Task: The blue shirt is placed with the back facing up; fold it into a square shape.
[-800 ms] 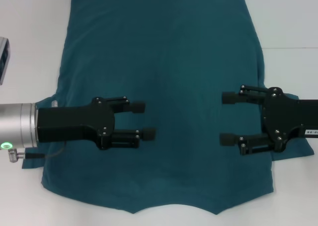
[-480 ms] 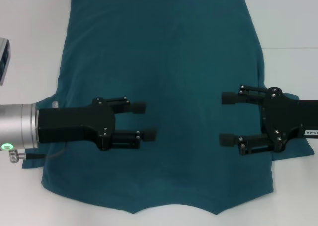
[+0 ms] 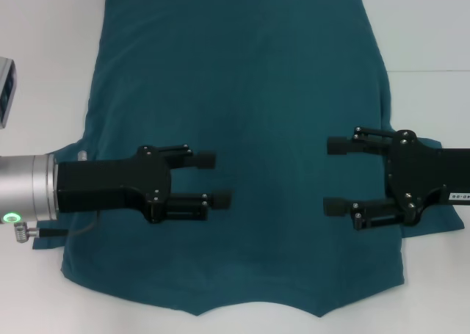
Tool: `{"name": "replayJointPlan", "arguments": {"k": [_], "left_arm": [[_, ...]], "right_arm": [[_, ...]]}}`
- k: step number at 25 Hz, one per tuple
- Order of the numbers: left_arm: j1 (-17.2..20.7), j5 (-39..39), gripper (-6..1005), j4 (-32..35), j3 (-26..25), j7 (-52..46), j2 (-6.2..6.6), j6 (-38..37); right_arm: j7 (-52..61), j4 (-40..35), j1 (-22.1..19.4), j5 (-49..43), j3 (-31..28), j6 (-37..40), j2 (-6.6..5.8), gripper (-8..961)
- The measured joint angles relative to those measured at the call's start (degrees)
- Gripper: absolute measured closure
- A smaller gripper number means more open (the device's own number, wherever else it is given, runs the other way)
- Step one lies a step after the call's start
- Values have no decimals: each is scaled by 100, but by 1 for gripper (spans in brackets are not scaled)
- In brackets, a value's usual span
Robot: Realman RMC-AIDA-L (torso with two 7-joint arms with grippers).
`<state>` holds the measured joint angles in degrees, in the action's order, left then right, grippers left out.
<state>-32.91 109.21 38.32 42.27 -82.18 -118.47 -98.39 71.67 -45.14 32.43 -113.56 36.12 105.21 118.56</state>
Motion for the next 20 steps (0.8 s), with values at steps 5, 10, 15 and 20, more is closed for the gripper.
{"name": "replayJointPlan", "arguments": {"k": [5, 10, 15, 20], "left_arm": [[18, -6, 187, 0, 0, -77, -9, 111], [22, -8, 187, 69, -7, -953, 1, 657], [49, 15, 187, 325, -9, -2114, 0, 1372], [66, 288, 187, 474, 50, -3527, 67, 2074]], "right_arm": [[-22, 41, 0, 0, 1, -133, -4, 7], [-28, 51, 0, -2, 0, -618, 7, 7], [-80, 121, 29, 13, 51, -1749, 94, 6], [-428, 526, 226, 11, 237, -2839, 91, 6]]}}
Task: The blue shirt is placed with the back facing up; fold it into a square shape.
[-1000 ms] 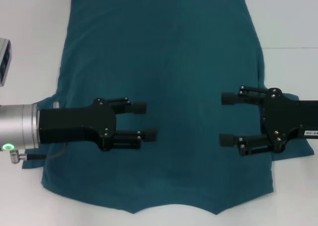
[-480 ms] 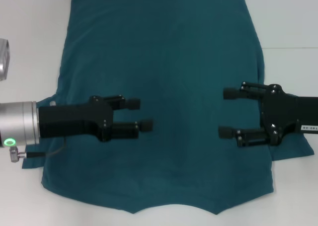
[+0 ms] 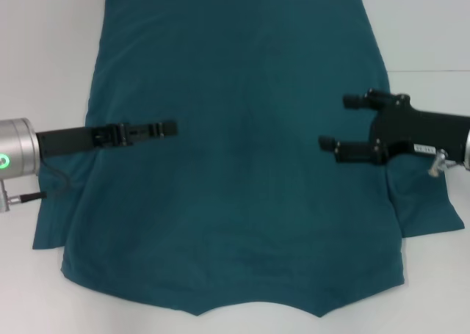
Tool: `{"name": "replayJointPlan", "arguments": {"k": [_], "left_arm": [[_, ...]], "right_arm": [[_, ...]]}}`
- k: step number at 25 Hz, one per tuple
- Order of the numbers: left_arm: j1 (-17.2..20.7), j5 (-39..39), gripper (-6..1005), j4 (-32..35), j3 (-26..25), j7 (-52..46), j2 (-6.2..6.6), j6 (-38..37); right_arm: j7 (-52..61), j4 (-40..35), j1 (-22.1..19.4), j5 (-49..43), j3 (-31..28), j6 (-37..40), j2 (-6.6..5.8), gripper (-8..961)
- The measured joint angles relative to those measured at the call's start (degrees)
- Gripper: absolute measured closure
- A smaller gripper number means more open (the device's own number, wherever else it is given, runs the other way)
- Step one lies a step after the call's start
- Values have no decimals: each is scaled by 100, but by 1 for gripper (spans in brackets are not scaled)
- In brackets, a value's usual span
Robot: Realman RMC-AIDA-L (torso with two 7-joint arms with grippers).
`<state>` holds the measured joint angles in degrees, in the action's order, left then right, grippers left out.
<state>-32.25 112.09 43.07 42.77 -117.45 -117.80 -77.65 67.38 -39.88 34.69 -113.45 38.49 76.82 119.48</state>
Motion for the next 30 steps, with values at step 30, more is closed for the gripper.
{"name": "replayJointPlan", "arguments": {"k": [30], "left_arm": [[-37, 3088, 204, 1334, -43, -3314, 480, 374]], "right_arm": [[-270, 960, 1191, 348, 424, -2380, 63, 6]]}}
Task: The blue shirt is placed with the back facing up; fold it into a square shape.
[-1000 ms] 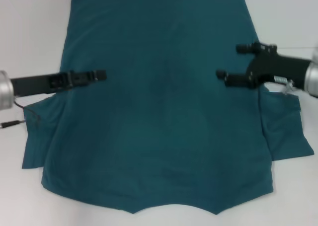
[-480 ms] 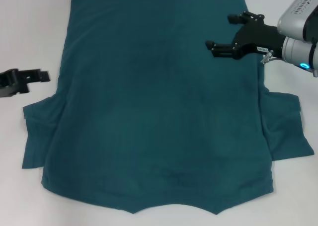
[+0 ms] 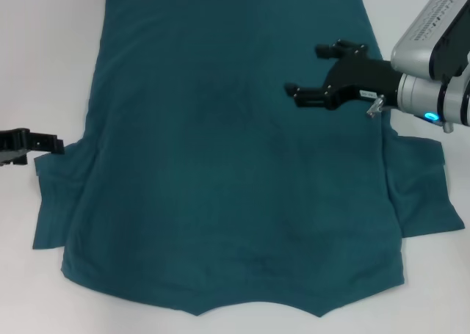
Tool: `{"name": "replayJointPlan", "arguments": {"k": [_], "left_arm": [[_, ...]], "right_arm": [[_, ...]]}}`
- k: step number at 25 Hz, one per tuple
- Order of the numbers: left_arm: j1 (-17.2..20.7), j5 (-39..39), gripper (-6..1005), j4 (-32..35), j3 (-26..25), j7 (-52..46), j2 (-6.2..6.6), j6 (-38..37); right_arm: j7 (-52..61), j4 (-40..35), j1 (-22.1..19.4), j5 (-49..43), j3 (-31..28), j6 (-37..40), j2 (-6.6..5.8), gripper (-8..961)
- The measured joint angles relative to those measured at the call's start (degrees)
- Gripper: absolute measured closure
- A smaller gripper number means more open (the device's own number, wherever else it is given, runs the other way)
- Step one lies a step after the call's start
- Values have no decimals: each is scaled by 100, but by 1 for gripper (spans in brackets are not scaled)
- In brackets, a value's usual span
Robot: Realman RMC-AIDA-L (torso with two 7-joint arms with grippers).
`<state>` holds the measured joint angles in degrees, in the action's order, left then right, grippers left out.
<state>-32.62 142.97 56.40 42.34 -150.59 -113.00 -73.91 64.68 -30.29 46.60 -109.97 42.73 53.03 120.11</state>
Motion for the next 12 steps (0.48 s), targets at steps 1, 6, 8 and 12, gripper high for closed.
{"name": "replayJointPlan", "arguments": {"k": [1, 6, 8, 12], "left_arm": [[-51, 167, 205, -5, 15, -44, 0, -5], [-192, 698, 206, -20, 35, -84, -59, -17], [-216, 839, 206, -43, 44, -89, -87, -13], [-244, 961, 218, -191, 46, -76, -106, 42]], "right_arm": [[5, 6, -21, 54, 67, 33, 4, 6], [16, 41, -112, 282, 283, 146, 4, 6], [31, 58, -142, 311, 310, 161, 4, 6], [35, 80, -190, 345, 320, 221, 5, 6]]}}
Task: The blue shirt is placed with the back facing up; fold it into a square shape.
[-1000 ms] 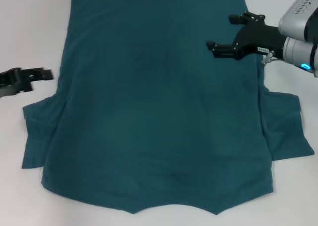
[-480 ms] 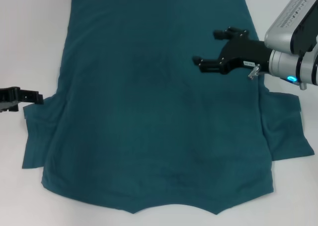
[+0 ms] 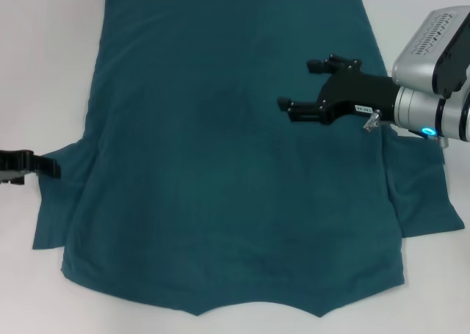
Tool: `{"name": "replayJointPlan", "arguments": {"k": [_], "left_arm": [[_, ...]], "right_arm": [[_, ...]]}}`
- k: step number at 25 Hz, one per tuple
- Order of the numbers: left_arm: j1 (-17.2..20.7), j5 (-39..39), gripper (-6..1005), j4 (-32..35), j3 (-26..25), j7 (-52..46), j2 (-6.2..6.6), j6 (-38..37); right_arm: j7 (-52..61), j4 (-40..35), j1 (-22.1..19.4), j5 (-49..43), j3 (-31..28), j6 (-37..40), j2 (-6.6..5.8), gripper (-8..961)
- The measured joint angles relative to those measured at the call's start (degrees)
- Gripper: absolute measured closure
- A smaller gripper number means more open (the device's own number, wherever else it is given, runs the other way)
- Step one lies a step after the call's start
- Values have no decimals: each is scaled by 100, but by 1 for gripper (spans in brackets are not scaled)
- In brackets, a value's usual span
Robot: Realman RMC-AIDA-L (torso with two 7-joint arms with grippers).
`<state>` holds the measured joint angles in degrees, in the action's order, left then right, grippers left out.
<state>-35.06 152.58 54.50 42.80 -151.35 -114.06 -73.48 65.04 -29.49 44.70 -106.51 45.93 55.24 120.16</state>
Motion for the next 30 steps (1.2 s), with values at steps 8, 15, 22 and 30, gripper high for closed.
{"name": "replayJointPlan", "arguments": {"k": [8, 15, 22, 30], "left_arm": [[-67, 1, 299, -192, 9, 120, -62, 196], [-186, 30, 317, -458, 52, 141, -61, 392], [-198, 90, 318, -562, 71, 141, -35, 479], [-212, 202, 318, -603, 69, 131, -11, 590]], "right_arm": [[-5, 115, -21, 20, 4, 27, 5, 8], [-26, 202, -47, 51, 4, 31, 8, 12], [-41, 205, -86, 73, 4, 31, 7, 12], [-44, 205, -82, 72, 4, 30, 7, 12]]}}
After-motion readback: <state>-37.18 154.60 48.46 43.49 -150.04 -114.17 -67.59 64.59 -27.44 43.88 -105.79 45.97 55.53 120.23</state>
